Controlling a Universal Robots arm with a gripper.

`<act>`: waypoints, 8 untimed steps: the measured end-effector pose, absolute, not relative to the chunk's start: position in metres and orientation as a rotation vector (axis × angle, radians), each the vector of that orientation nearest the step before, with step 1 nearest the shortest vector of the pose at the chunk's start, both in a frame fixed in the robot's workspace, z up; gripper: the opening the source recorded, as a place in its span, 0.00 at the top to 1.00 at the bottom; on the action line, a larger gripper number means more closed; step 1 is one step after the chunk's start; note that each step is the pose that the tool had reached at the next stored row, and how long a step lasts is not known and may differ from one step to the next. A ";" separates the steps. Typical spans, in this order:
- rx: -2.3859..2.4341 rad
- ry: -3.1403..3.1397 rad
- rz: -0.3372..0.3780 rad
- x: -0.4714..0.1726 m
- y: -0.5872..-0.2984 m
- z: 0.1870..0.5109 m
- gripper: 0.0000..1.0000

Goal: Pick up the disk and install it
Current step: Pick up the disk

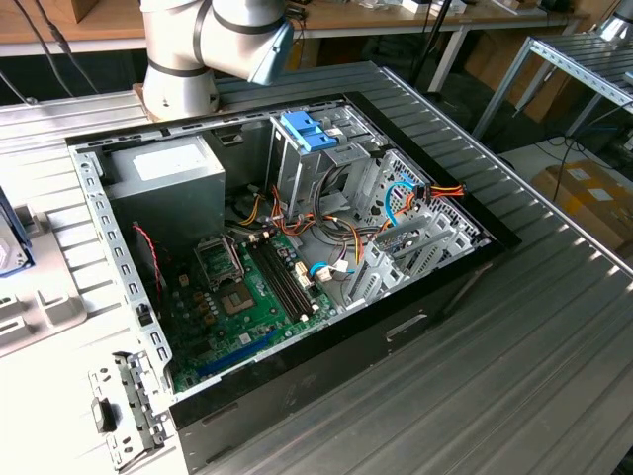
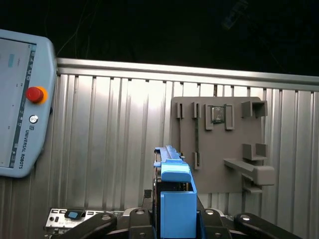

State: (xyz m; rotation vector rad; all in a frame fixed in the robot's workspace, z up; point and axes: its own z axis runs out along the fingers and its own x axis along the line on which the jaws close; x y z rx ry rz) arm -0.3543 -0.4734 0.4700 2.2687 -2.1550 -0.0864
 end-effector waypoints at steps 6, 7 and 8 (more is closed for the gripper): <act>2.269 -2.155 -0.086 -0.352 -0.475 0.470 0.64; 2.269 -2.155 -0.086 -0.351 -0.476 0.470 0.64; 2.269 -2.155 -0.086 -0.351 -0.476 0.470 0.64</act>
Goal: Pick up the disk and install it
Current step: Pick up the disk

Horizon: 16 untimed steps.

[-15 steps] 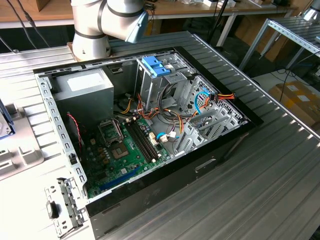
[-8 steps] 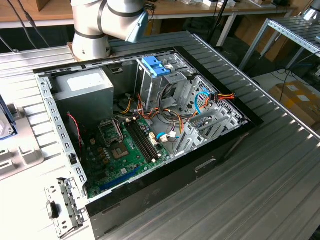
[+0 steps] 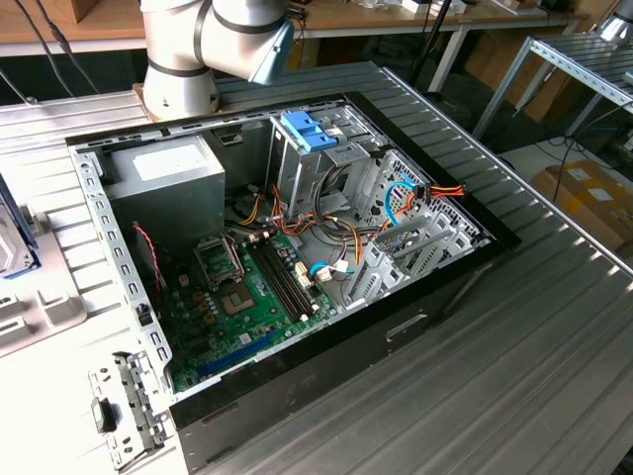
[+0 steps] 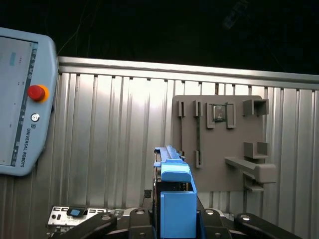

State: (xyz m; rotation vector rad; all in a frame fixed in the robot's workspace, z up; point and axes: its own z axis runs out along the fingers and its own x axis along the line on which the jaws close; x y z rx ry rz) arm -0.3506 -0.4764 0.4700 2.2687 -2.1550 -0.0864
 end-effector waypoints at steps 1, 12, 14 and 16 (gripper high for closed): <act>2.269 -2.155 -0.086 -0.350 -0.477 0.470 0.64; 2.269 -2.155 -0.086 -0.344 -0.482 0.470 0.64; 2.269 -2.155 -0.086 -0.343 -0.482 0.470 0.64; 2.269 -2.155 -0.086 -0.342 -0.483 0.470 0.64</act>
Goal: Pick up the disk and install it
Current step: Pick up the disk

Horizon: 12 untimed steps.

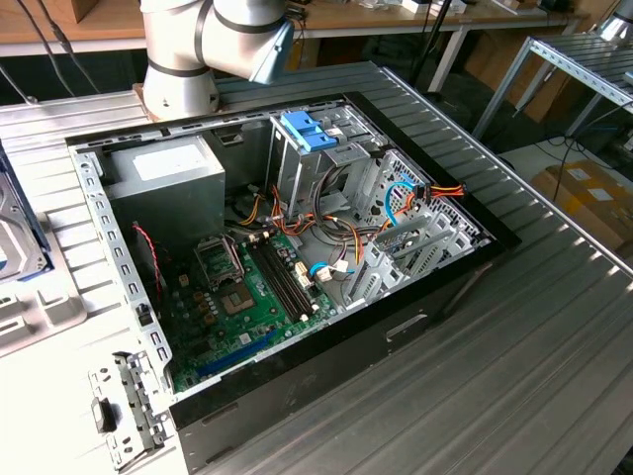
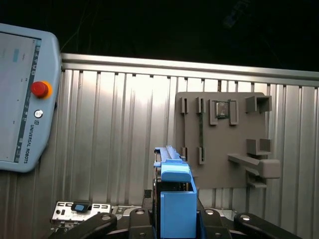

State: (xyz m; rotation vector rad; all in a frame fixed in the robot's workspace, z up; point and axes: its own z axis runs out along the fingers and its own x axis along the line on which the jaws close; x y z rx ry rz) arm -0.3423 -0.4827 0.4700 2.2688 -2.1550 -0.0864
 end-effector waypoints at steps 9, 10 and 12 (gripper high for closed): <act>2.269 -2.155 -0.086 -0.336 -0.487 0.470 0.64; 2.269 -2.155 -0.086 -0.335 -0.488 0.470 0.64; 2.269 -2.155 -0.086 -0.334 -0.488 0.470 0.64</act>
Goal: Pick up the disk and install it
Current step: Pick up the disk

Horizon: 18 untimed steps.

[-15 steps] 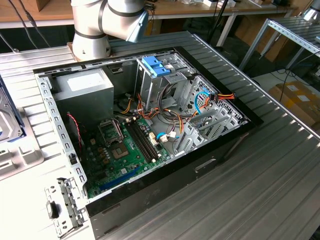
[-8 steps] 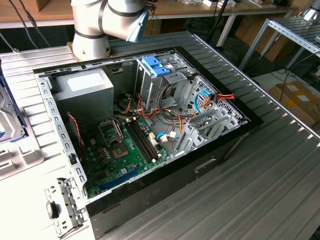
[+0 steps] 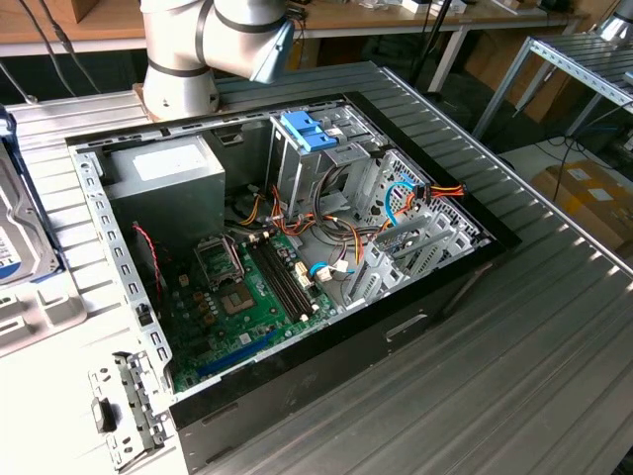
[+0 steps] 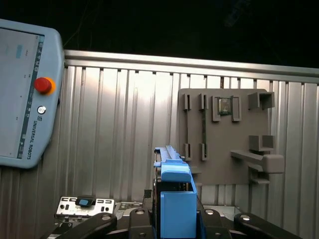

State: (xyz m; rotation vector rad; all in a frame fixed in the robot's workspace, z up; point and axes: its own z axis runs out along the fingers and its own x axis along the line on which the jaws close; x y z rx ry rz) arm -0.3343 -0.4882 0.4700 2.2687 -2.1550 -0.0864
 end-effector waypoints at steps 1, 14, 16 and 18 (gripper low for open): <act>2.269 -2.155 -0.086 -0.334 -0.489 0.470 0.64; 2.269 -2.155 -0.086 -0.328 -0.495 0.470 0.64; 2.269 -2.155 -0.086 -0.327 -0.496 0.470 0.64; 2.269 -2.155 -0.086 -0.326 -0.497 0.470 0.64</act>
